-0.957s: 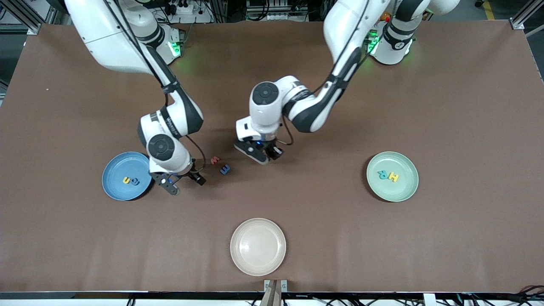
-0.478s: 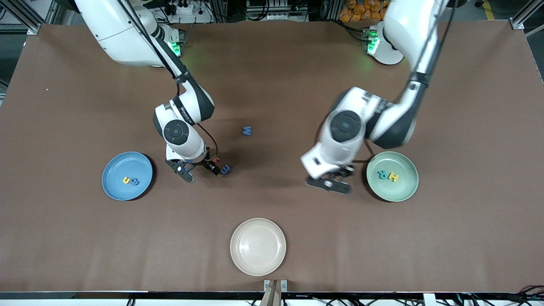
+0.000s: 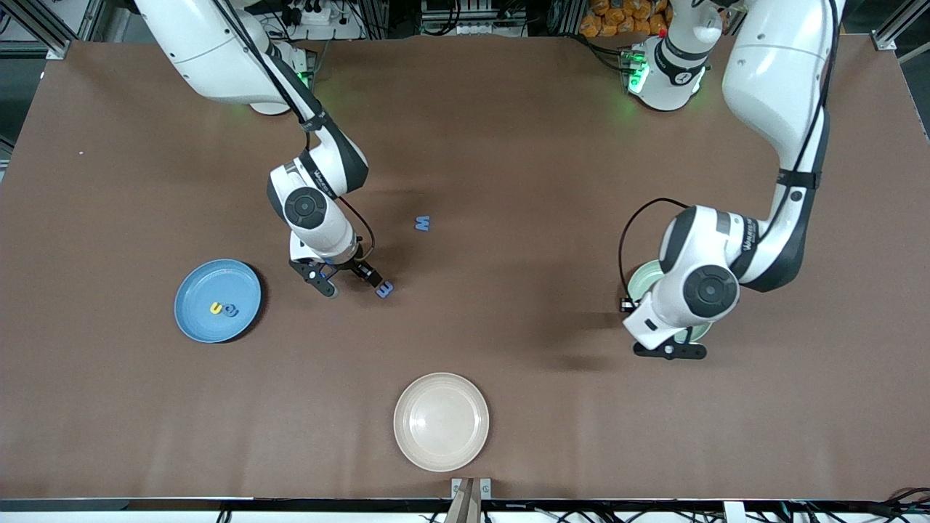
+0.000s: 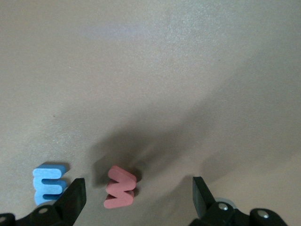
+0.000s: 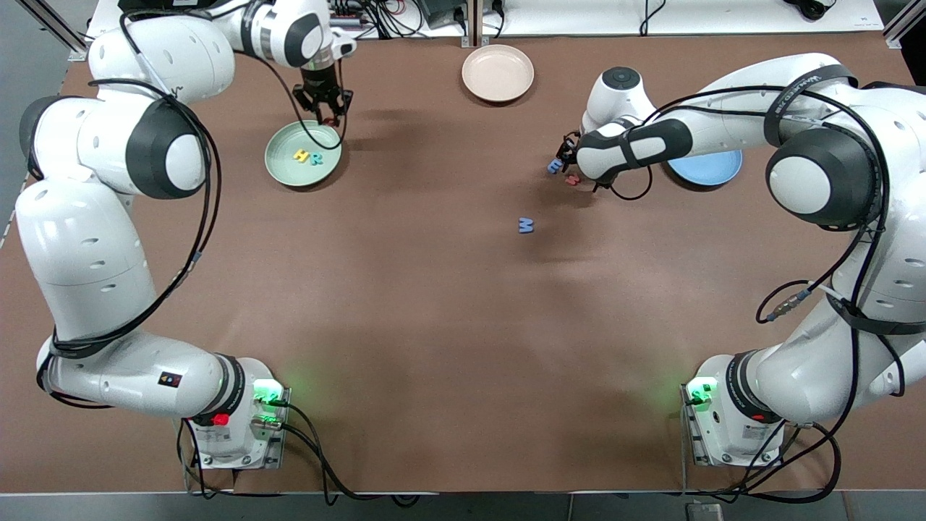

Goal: Sort upper and lower case letters into plates
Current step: 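Drop the Q on the green plate while the right gripper grasps w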

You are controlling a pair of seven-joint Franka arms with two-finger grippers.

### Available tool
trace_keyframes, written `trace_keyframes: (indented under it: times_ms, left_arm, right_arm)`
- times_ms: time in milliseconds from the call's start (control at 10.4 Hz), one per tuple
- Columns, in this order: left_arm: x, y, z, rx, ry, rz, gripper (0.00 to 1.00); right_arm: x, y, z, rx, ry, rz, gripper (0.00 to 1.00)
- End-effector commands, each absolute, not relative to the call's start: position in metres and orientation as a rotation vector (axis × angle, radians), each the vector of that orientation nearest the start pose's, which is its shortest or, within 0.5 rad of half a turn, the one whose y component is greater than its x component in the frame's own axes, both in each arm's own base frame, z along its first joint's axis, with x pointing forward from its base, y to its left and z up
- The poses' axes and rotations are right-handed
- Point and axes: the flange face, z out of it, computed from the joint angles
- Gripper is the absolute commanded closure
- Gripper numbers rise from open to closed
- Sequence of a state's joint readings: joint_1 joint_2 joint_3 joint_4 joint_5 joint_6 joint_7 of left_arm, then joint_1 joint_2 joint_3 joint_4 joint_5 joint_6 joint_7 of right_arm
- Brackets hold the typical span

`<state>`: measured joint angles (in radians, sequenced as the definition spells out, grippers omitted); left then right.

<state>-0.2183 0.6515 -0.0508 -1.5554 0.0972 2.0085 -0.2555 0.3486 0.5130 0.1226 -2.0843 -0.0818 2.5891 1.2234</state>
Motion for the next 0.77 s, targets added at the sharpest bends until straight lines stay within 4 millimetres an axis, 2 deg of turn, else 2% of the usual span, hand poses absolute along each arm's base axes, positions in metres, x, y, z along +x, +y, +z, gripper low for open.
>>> trace_keyframes:
  times_ms: [0, 96, 191, 287, 478, 670]
  left_arm:
    - [0.649, -0.158, 0.242, -3.046, 0.067, 0.313, 0.83]
    - [0.647, -0.153, 0.238, -3.043, 0.059, 0.329, 0.60]
    - [0.647, -0.153, 0.237, -3.042, 0.059, 0.332, 0.21]
    - [0.648, -0.150, 0.241, -3.041, 0.051, 0.321, 0.00]
    - [0.654, -0.145, 0.259, -3.047, 0.034, 0.285, 0.00]
    - [0.658, -0.137, 0.287, -3.053, 0.014, 0.221, 0.00]
  right_arm:
    - [0.515, 0.265, 0.182, -2.909, 1.105, 0.003, 0.00]
    - [0.516, 0.266, 0.181, -2.906, 1.107, 0.002, 0.00]
    - [0.518, 0.267, 0.183, -2.903, 1.106, -0.003, 0.00]
    - [0.518, 0.267, 0.183, -2.902, 1.108, -0.002, 0.00]
    - [0.520, 0.270, 0.178, -2.902, 1.107, 0.002, 0.00]
    - [0.522, 0.271, 0.175, -2.902, 1.108, 0.005, 0.00]
